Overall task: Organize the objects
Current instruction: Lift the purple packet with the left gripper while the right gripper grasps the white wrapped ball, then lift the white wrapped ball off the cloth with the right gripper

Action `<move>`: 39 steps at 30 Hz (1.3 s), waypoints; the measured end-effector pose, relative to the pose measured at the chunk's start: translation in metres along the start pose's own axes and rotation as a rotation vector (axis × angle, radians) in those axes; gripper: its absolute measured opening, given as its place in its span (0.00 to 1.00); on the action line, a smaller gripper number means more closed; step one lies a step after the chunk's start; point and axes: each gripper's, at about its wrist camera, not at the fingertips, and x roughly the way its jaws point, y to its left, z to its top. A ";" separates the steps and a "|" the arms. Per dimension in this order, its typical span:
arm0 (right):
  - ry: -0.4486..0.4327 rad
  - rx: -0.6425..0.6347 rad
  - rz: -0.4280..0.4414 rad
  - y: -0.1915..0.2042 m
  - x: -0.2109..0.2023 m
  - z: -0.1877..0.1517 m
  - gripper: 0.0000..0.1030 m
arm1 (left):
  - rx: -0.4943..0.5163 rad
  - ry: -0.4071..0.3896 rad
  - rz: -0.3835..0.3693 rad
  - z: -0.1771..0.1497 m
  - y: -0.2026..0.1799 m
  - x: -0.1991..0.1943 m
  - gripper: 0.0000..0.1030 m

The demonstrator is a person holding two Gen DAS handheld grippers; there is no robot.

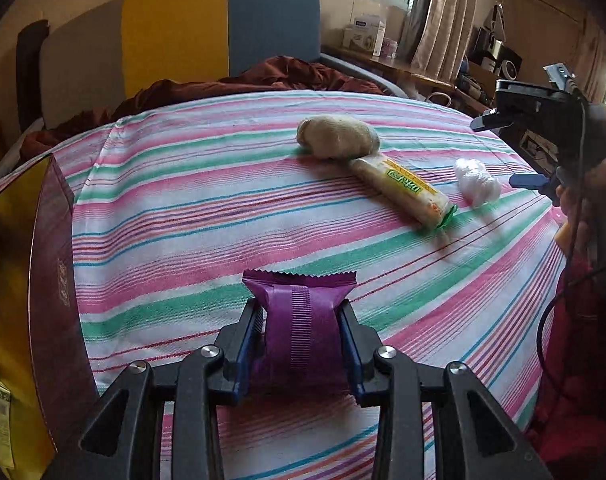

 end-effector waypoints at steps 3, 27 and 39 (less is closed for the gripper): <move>0.007 -0.028 -0.039 0.002 0.005 0.000 0.87 | 0.039 -0.034 0.007 -0.004 -0.006 0.002 0.36; 0.142 -0.301 -0.261 0.031 0.055 -0.016 0.37 | 0.048 -0.084 -0.020 -0.011 -0.005 0.002 0.36; 0.134 -0.355 -0.296 0.041 0.060 -0.019 0.39 | 0.053 -0.088 -0.015 -0.011 -0.005 0.002 0.36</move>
